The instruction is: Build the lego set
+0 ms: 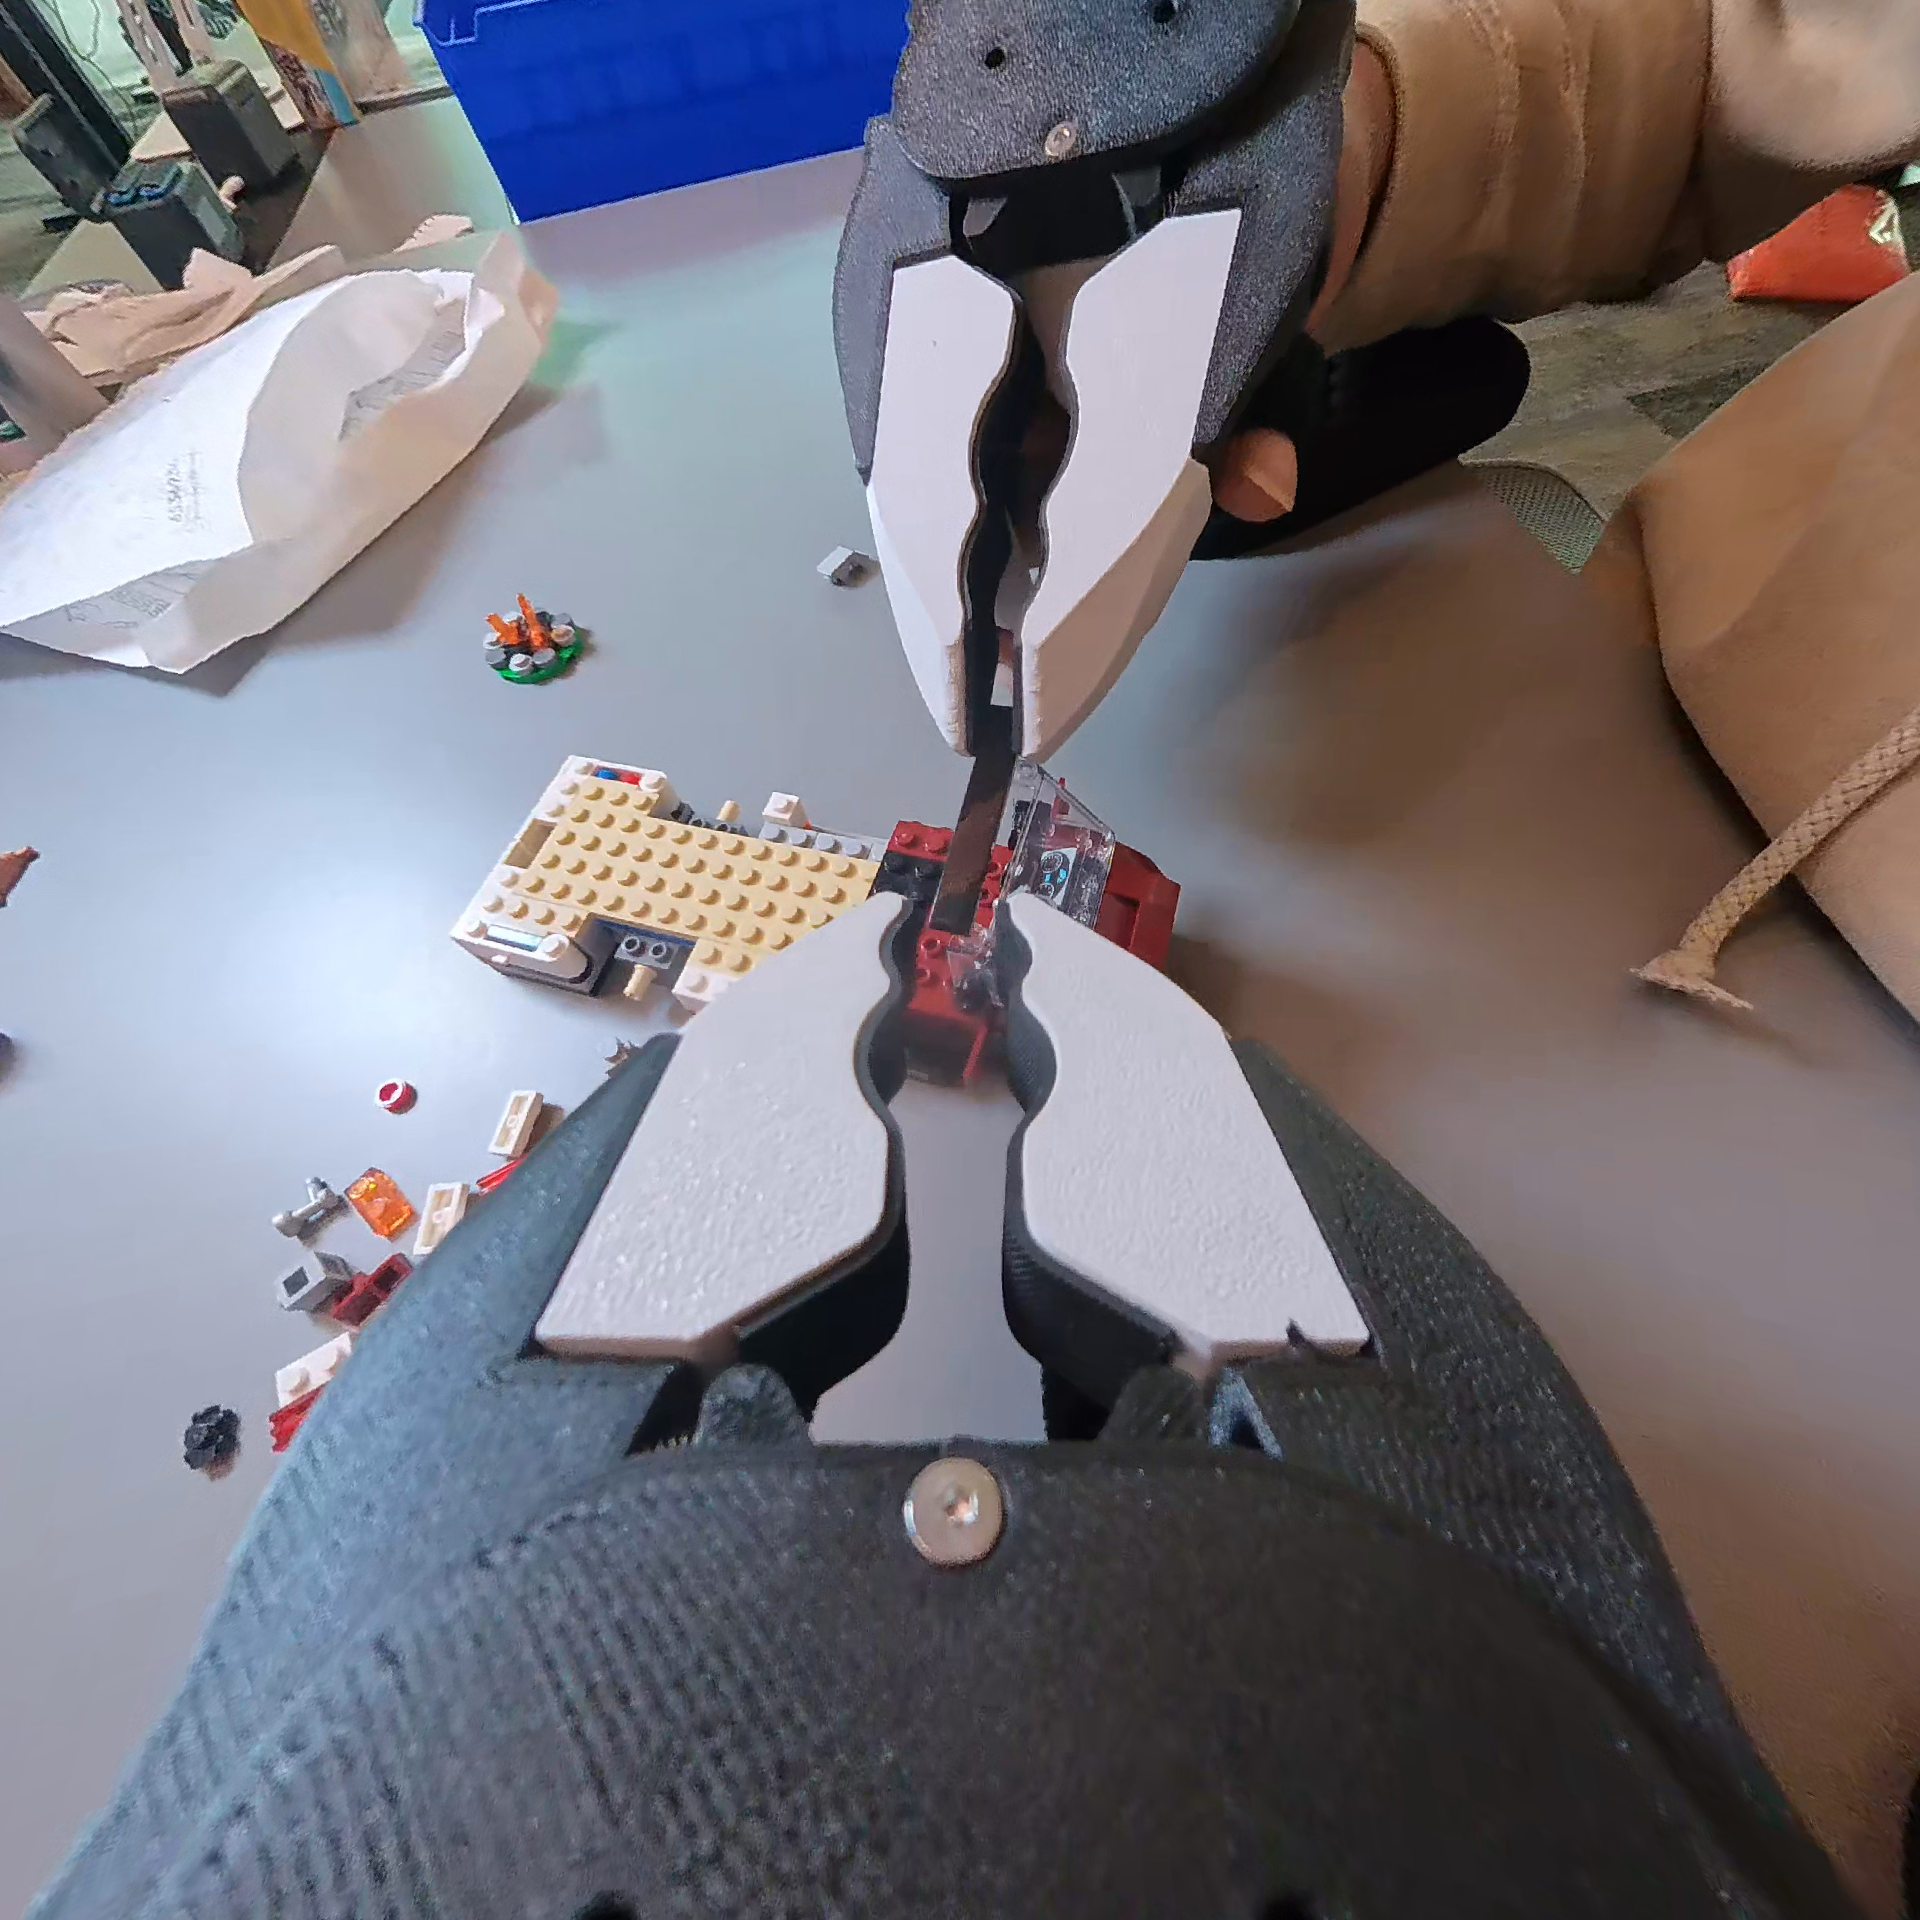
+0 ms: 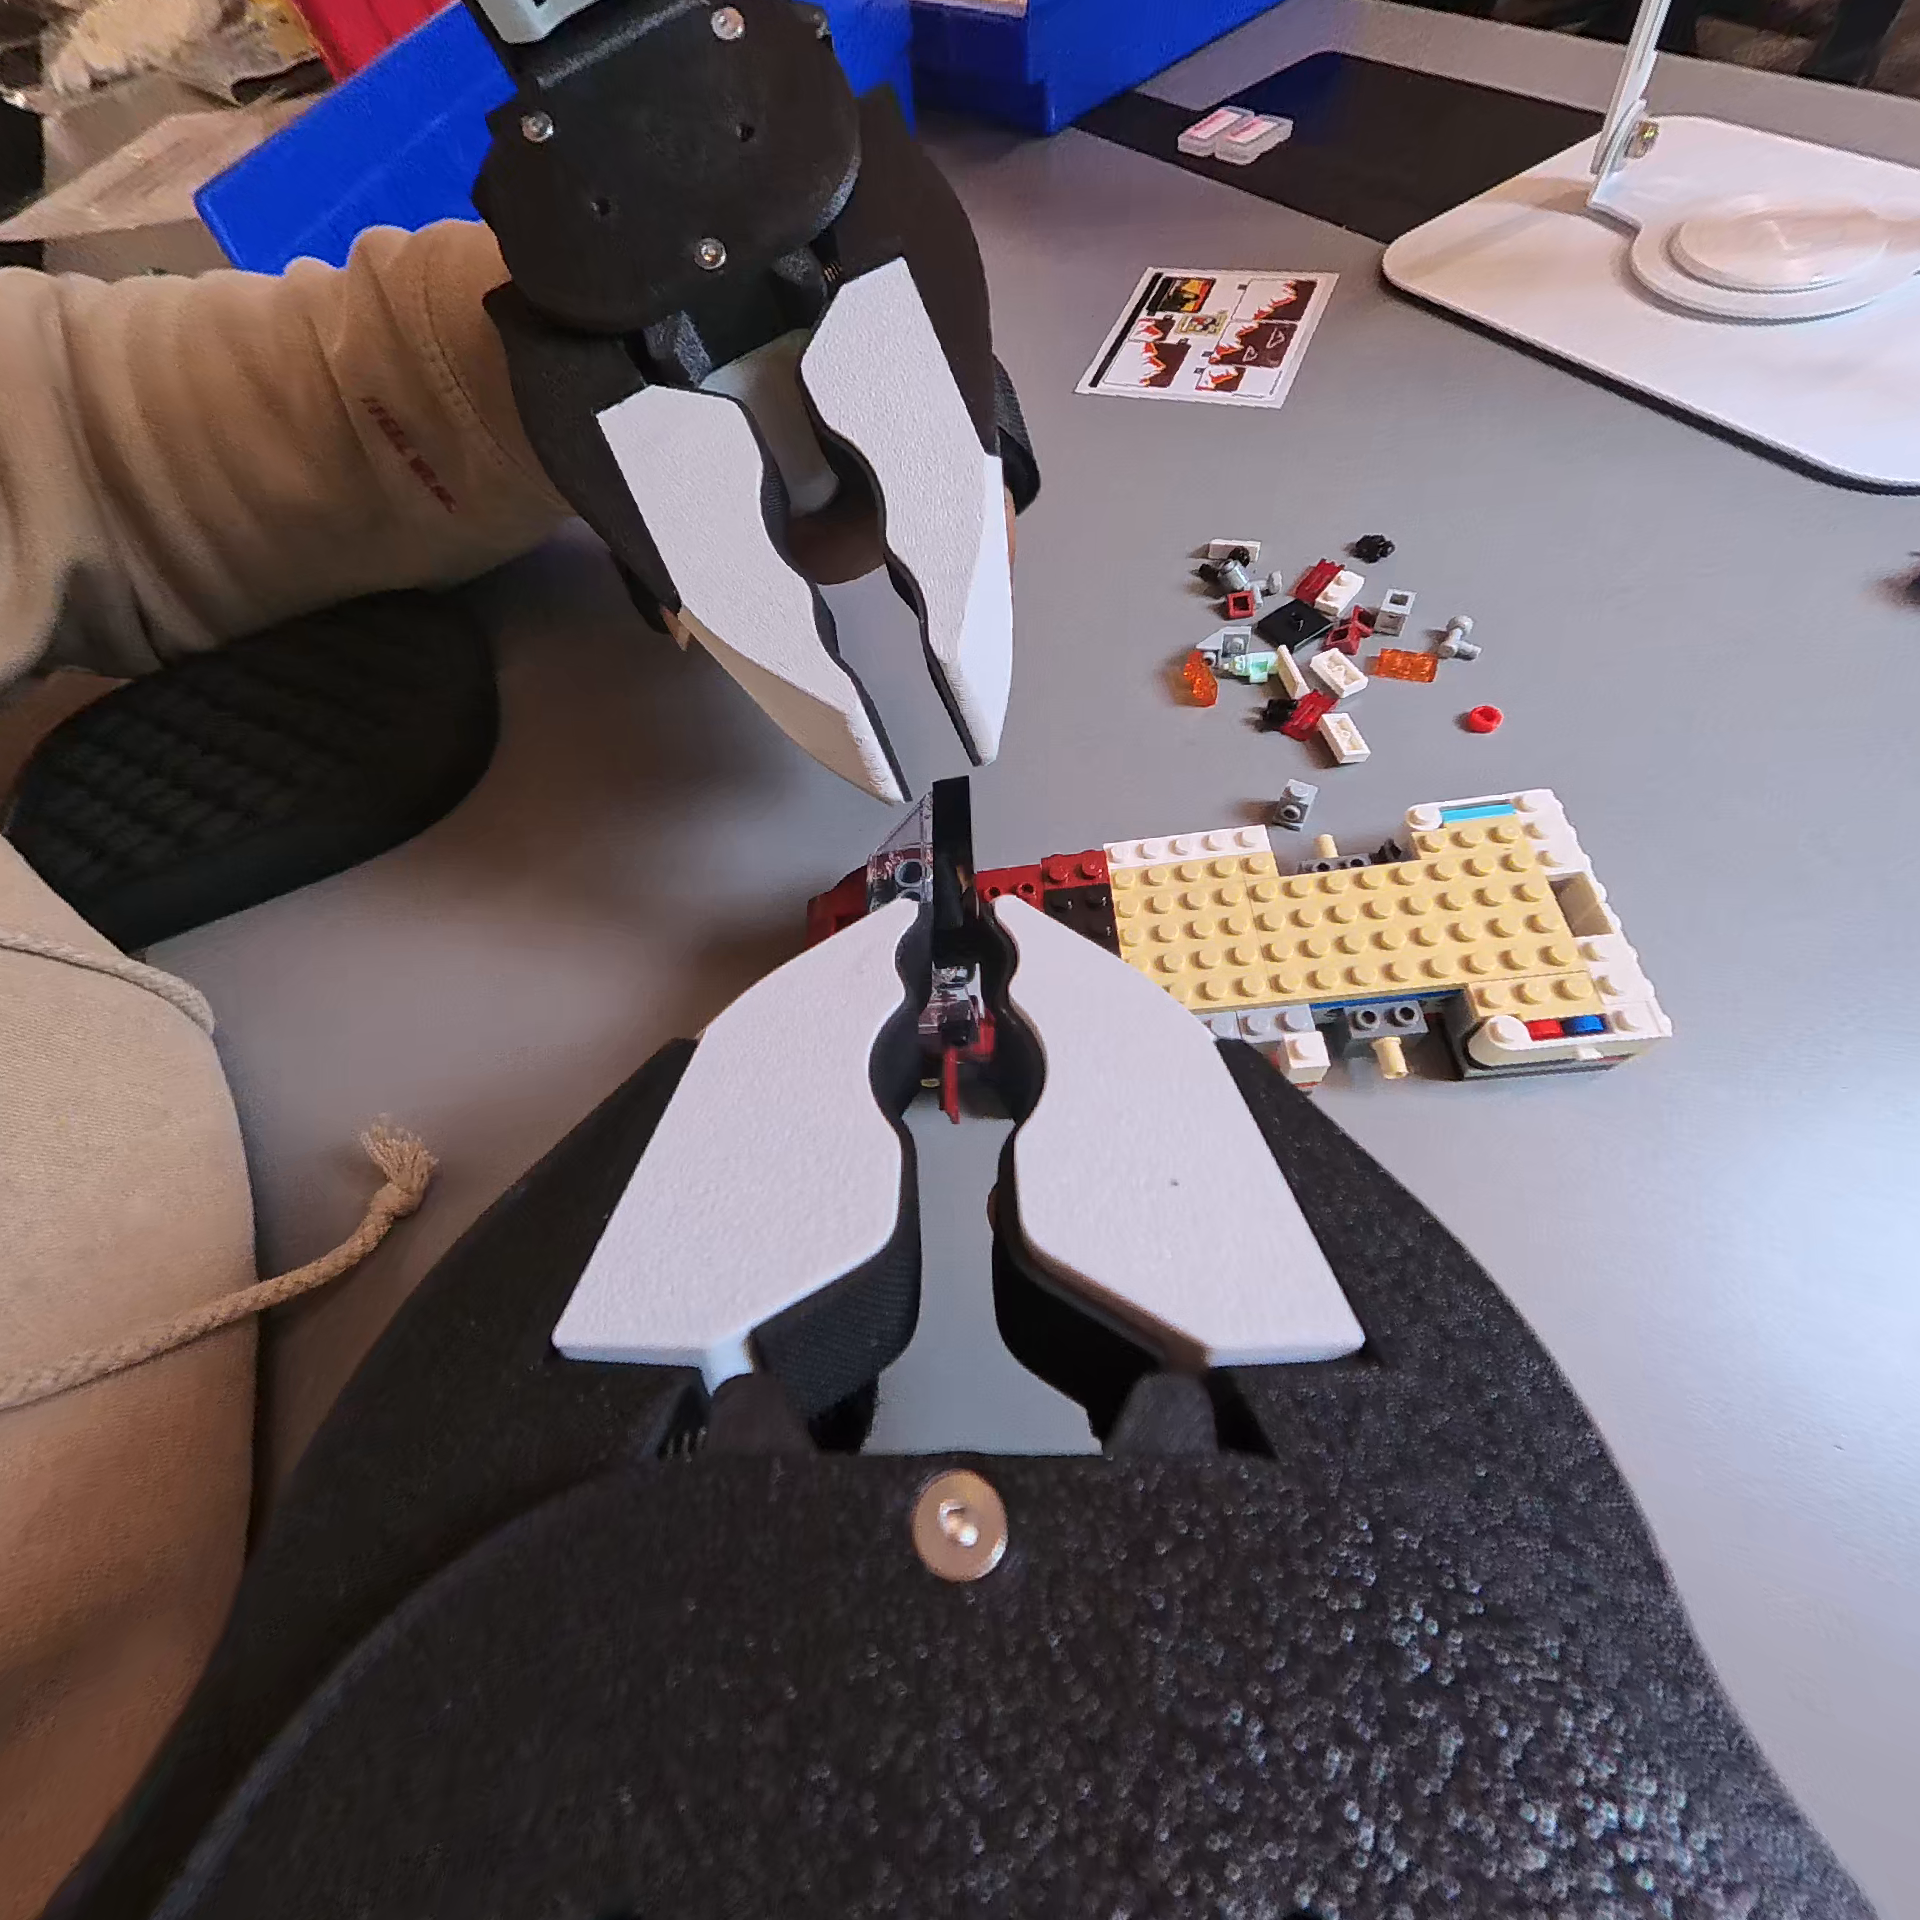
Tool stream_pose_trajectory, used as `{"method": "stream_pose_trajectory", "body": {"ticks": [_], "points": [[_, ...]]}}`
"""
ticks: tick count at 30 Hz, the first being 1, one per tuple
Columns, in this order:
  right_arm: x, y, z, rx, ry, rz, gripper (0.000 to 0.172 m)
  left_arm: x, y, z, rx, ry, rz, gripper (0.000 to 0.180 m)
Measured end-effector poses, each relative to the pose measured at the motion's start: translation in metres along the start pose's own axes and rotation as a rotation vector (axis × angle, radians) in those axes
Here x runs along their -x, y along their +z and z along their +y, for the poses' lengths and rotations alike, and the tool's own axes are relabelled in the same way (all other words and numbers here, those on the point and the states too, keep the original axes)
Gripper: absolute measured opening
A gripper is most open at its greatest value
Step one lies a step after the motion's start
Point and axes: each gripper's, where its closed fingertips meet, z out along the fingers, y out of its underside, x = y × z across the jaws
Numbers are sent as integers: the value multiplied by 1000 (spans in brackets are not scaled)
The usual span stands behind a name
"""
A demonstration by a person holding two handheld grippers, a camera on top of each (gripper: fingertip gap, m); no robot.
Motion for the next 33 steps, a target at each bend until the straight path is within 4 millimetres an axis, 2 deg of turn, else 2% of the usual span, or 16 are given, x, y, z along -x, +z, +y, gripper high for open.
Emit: {"method": "stream_pose_trajectory", "body": {"ticks": [13, 24, 33], "points": [[2, 4, 4, 18, -22, 0, 8, -2, 1, 5, 16, -9, 29, 9], [-1, -2, 13, 39, -80, 33, 16, -3, 1, 5, 16, -1, 45, 8], [1, 0, 14, 32, -91, 27, 12, -3, 1, 5, 14, 3, 52, 9]]}}
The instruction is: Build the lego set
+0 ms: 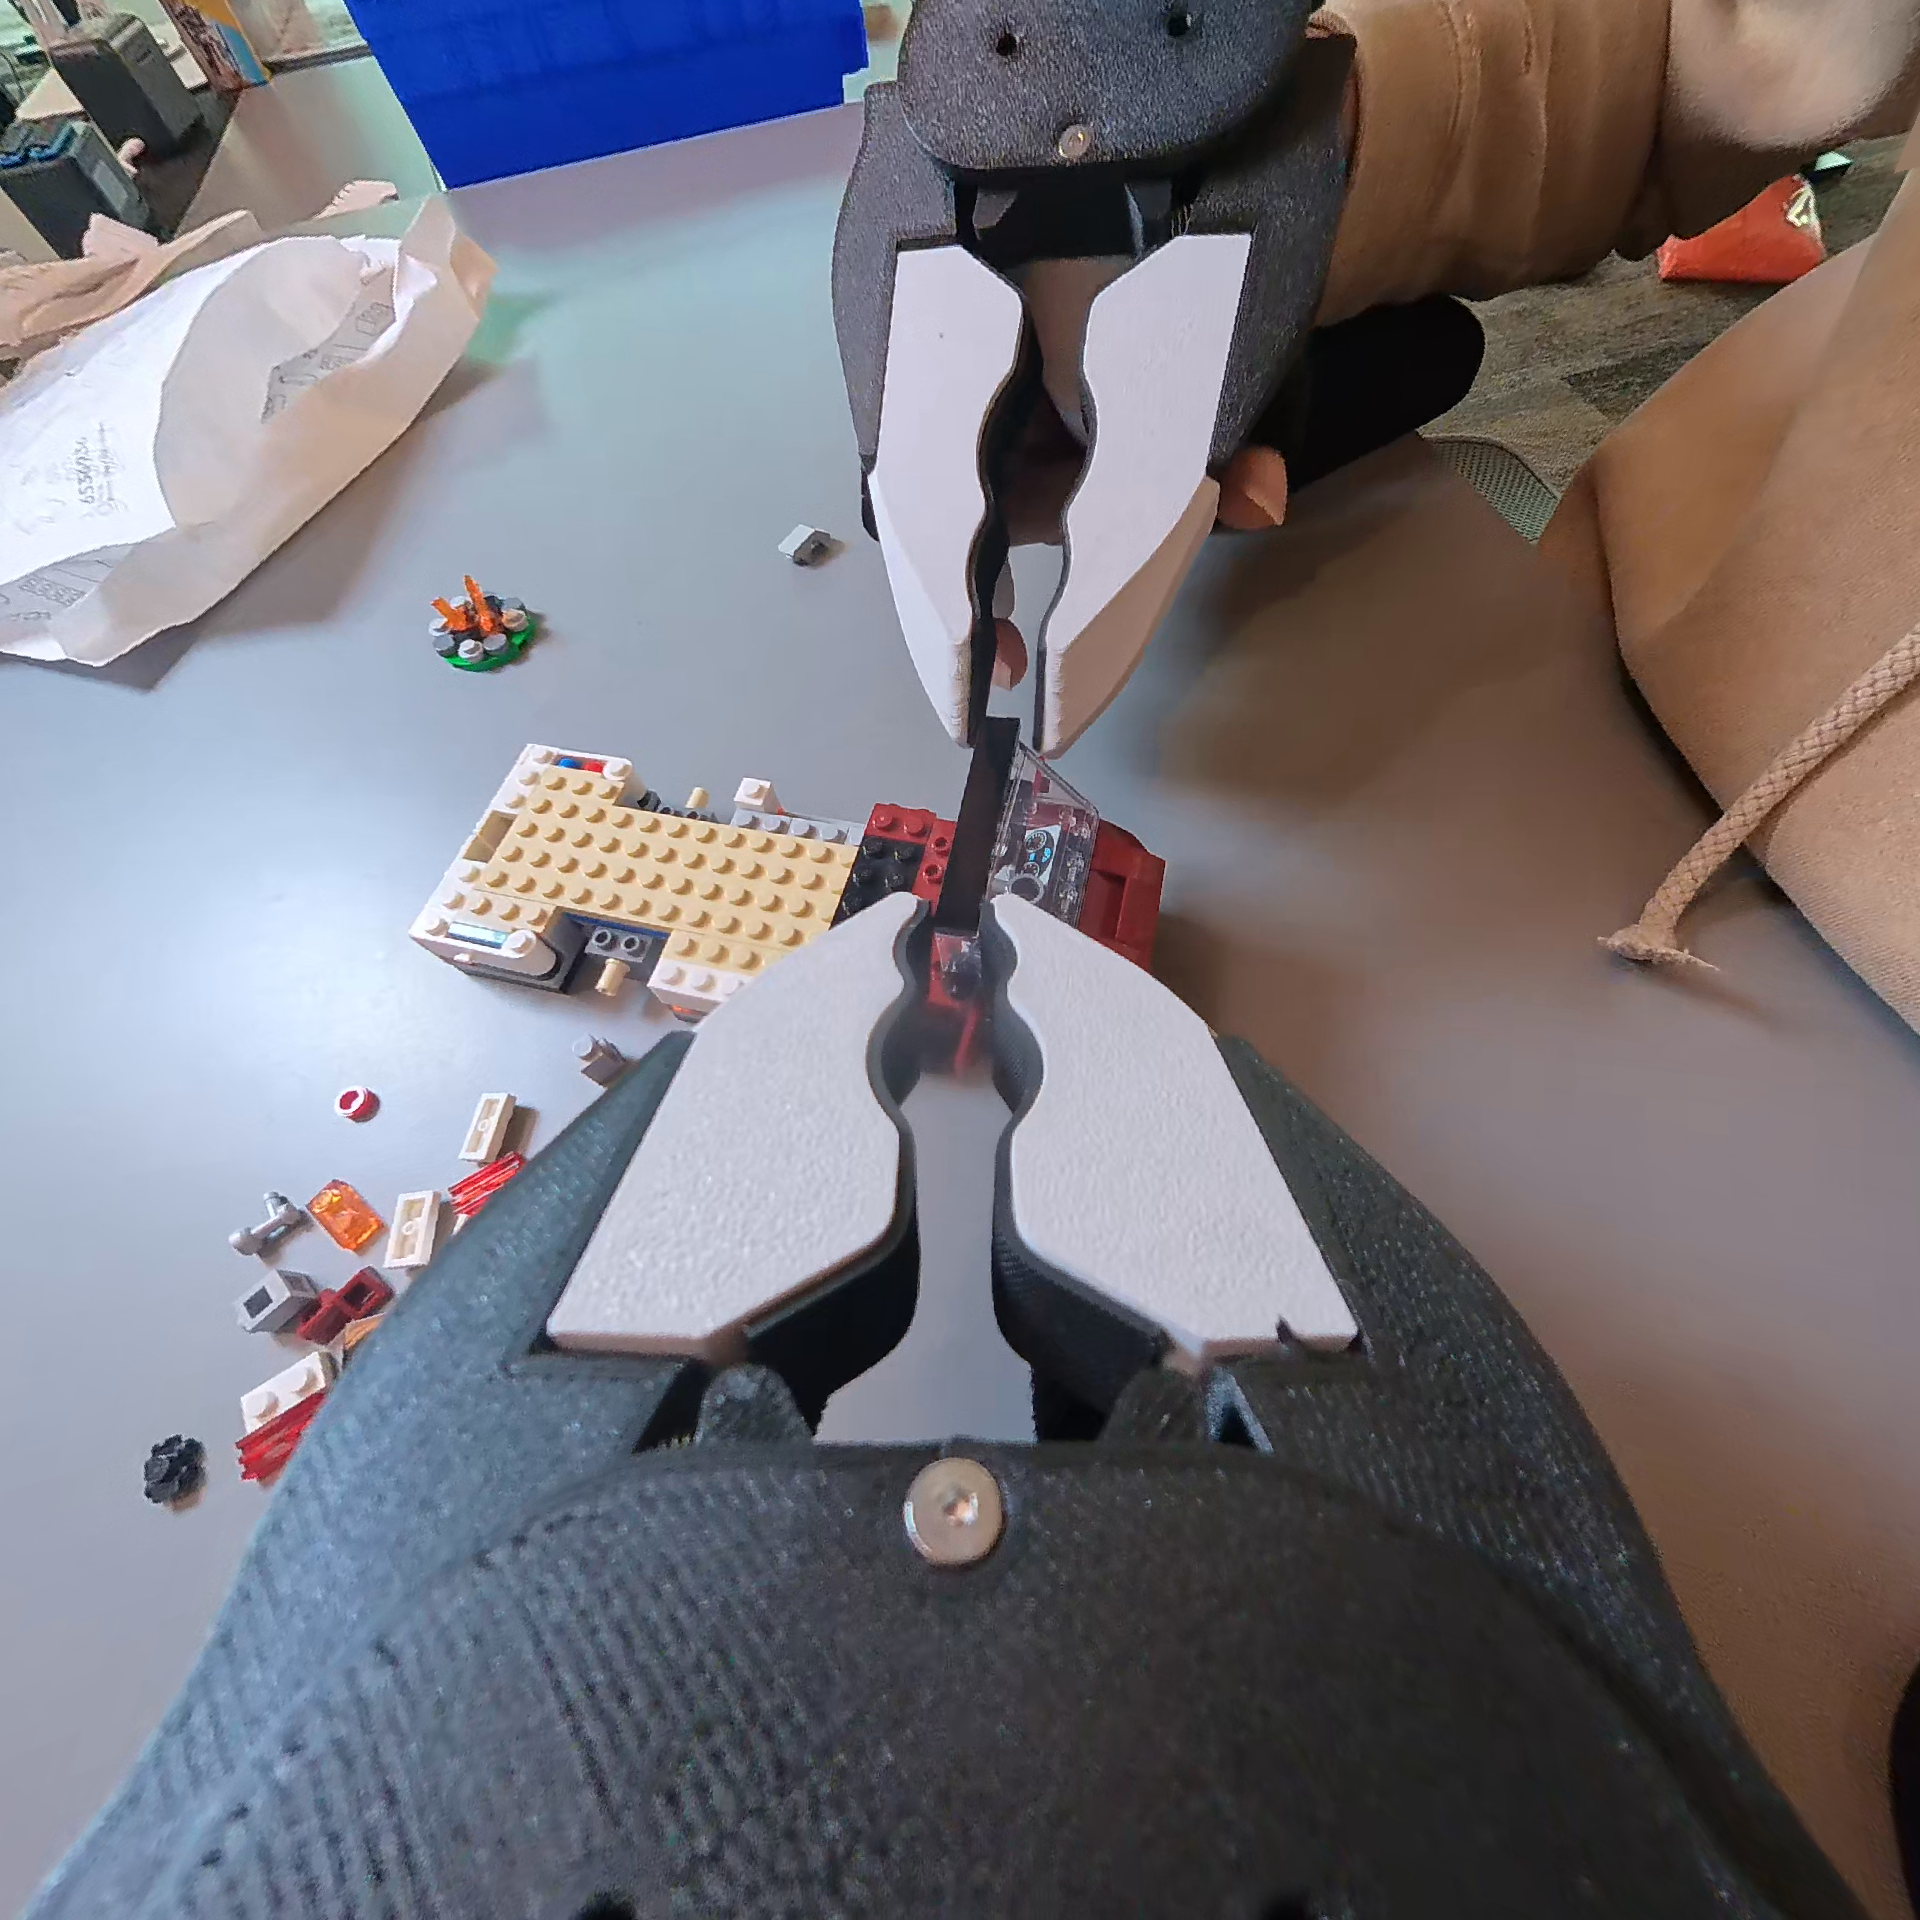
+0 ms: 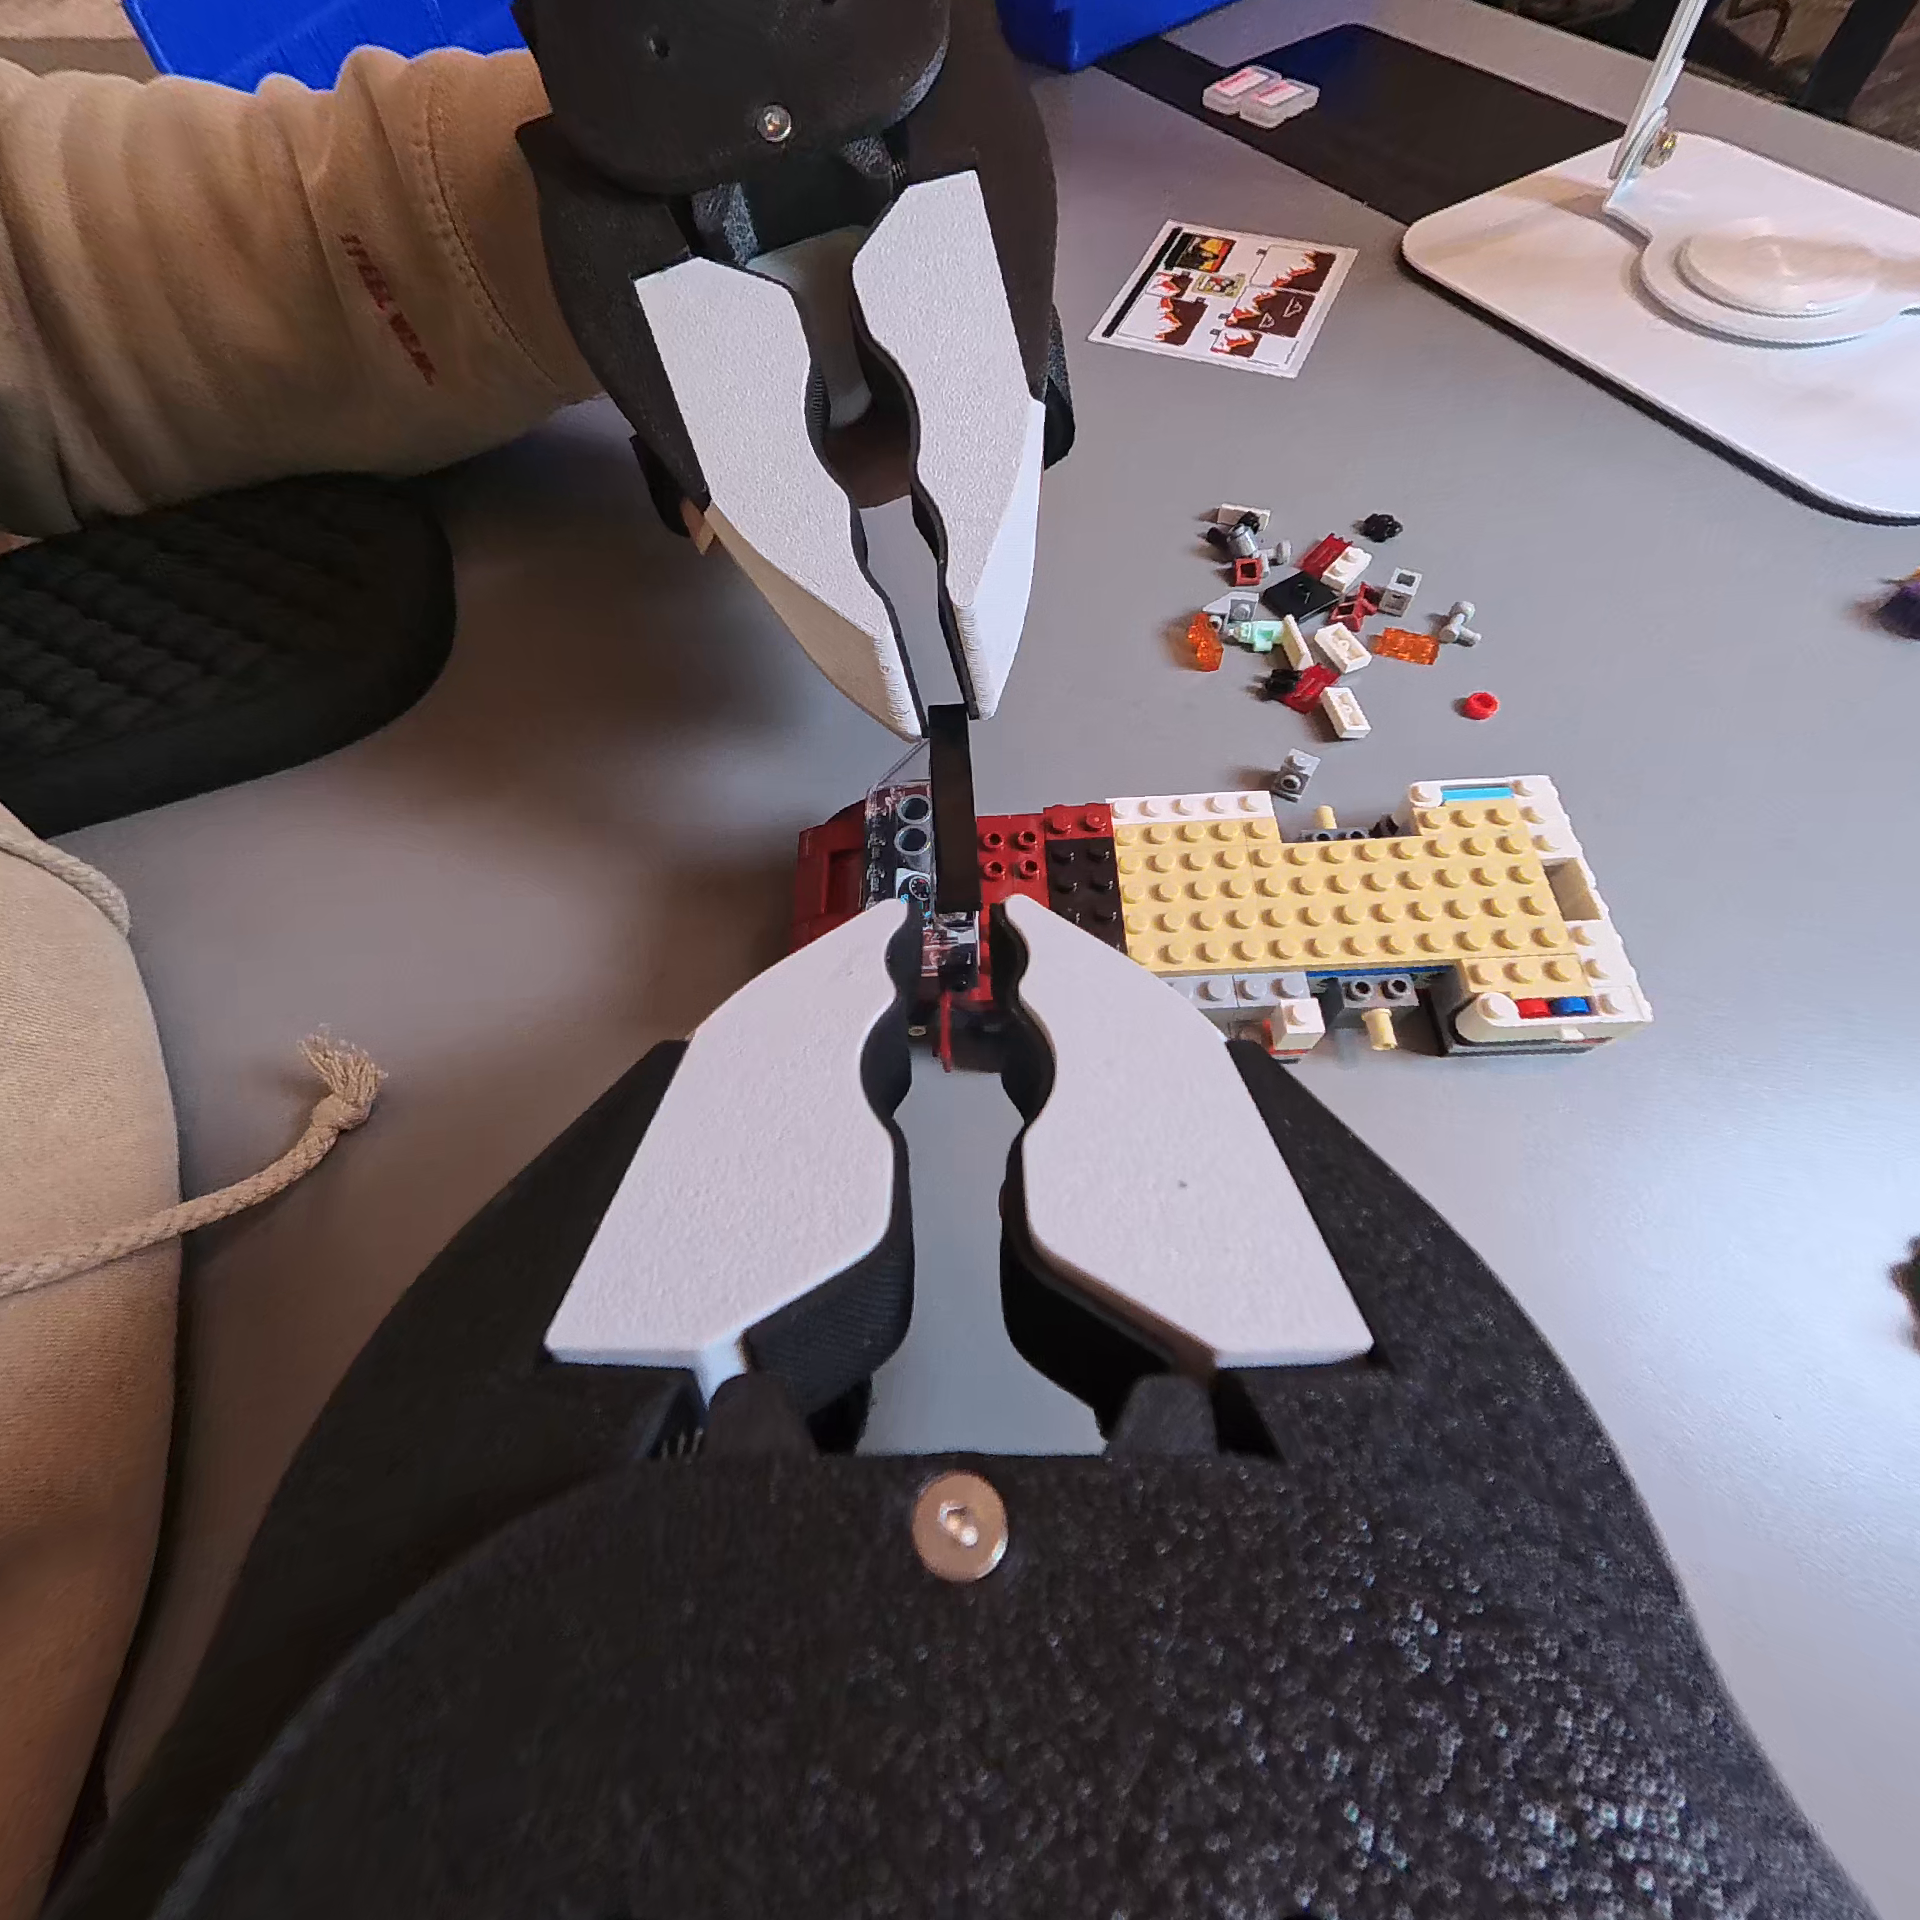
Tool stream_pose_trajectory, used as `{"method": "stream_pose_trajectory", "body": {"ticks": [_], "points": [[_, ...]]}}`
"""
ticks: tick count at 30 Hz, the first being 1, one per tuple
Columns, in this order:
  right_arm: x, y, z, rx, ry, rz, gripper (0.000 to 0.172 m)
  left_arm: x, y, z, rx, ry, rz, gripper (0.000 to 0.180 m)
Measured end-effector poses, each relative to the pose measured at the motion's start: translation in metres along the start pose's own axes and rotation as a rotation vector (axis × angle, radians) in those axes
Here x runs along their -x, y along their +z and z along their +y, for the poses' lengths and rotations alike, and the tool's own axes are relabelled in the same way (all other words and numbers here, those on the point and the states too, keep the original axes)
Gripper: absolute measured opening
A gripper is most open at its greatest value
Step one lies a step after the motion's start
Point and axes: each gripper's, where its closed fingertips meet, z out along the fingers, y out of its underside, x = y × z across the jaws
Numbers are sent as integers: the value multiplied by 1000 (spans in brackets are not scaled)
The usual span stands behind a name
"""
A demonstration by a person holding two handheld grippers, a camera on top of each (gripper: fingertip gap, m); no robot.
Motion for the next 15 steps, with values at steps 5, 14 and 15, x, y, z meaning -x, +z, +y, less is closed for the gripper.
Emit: {"method": "stream_pose_trajectory", "body": {"ticks": [5, 14, 15], "points": [[0, 0, 1, 0, 2, -5, 12, -1, 0, 0, 1, 1, 4, 10], [1, 0, 2, 5, -17, -1, 12, -1, 0, 0, -3, -3, 8, 10], [2, 0, 2, 4, -19, -1, 12, -1, 0, 0, -2, -2, 8, 10]]}}
